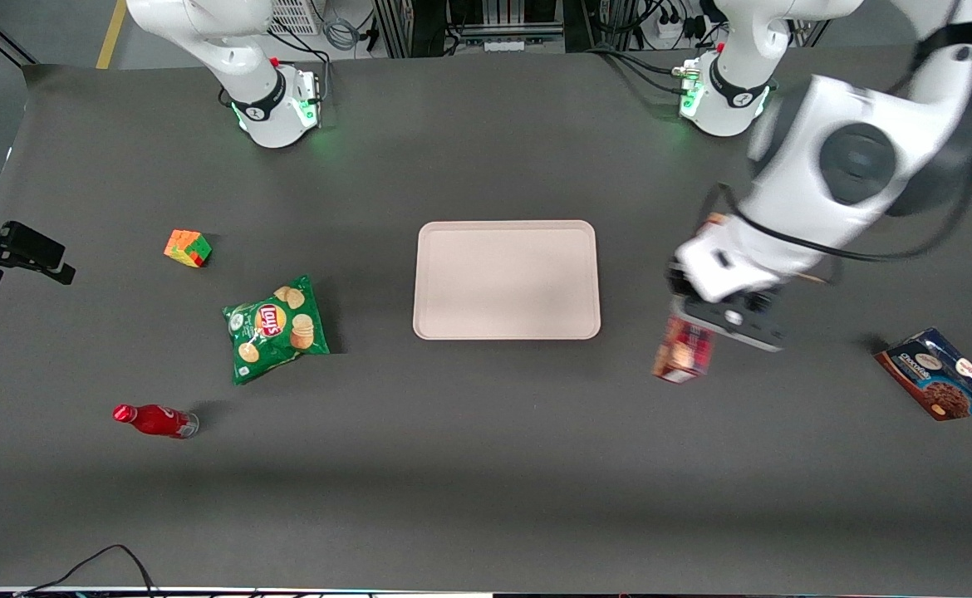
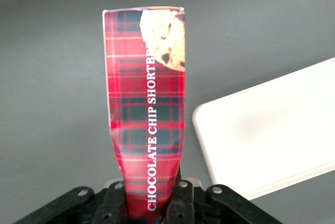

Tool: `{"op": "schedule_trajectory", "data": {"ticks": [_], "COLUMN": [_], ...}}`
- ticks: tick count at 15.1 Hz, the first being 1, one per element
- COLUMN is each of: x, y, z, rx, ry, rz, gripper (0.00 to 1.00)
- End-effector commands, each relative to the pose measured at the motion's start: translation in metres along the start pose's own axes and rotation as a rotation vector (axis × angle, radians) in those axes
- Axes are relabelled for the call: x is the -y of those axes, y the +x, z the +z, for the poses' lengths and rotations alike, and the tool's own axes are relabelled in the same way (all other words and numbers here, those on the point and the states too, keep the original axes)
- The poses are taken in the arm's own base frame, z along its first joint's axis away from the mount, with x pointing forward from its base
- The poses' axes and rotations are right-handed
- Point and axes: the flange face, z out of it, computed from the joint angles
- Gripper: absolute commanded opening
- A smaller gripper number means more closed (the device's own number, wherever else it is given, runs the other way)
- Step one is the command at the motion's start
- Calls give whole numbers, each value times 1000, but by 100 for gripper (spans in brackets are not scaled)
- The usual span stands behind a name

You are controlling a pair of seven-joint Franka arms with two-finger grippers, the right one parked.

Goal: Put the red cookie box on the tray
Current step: 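Lift the red box upright and carry it over the white tray, then lower the held red box onto the tray surface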

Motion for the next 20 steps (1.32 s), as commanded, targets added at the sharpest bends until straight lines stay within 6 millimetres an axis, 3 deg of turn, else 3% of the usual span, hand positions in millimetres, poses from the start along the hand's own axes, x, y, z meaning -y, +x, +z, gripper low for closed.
{"op": "schedule_trajectory", "data": {"ticks": [1, 6, 9, 16, 20], "x": [-76, -120, -131, -144, -152], "y": [-21, -61, -83, -105, -116], "z": [37, 124, 175, 238, 253], "rx": [-26, -74, -91, -53, -31], "ry": [47, 26, 31, -20, -20], "rz": [-170, -309, -340, -328, -321], "gripper": [0, 0, 0, 0, 0]}}
